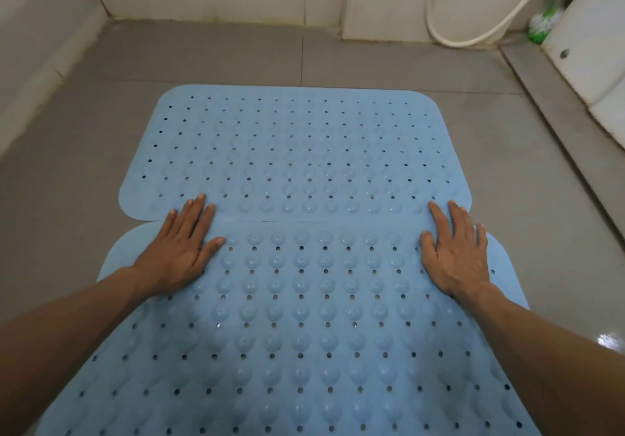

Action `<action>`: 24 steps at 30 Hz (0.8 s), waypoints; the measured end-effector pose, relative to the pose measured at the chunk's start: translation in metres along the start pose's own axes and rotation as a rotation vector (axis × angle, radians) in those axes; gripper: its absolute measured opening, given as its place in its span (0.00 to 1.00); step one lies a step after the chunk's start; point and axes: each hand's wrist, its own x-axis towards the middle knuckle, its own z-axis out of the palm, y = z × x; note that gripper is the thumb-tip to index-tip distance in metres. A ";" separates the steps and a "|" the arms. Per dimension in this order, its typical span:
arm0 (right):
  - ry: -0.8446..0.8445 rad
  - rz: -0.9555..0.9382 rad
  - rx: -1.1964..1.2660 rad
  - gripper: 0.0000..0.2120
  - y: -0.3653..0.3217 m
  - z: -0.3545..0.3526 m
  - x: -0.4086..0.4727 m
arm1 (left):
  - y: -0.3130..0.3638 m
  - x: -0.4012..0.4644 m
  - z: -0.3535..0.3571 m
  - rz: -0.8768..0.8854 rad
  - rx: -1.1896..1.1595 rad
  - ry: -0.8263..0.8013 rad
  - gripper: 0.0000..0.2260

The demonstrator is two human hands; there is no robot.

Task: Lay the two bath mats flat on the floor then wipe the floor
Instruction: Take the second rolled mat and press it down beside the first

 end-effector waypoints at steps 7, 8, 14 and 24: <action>0.107 0.026 0.027 0.31 -0.033 -0.005 -0.024 | 0.067 -0.020 0.001 -0.152 -0.115 0.110 0.29; 0.113 -0.011 0.047 0.32 -0.049 -0.004 -0.033 | 0.078 -0.026 0.002 -0.137 -0.145 0.127 0.29; 0.079 -0.311 0.146 0.30 -0.167 0.012 -0.075 | 0.089 -0.037 0.008 -0.129 -0.092 0.241 0.30; 0.016 -0.219 0.112 0.30 -0.217 0.039 -0.088 | 0.086 -0.041 0.019 -0.287 -0.144 0.269 0.31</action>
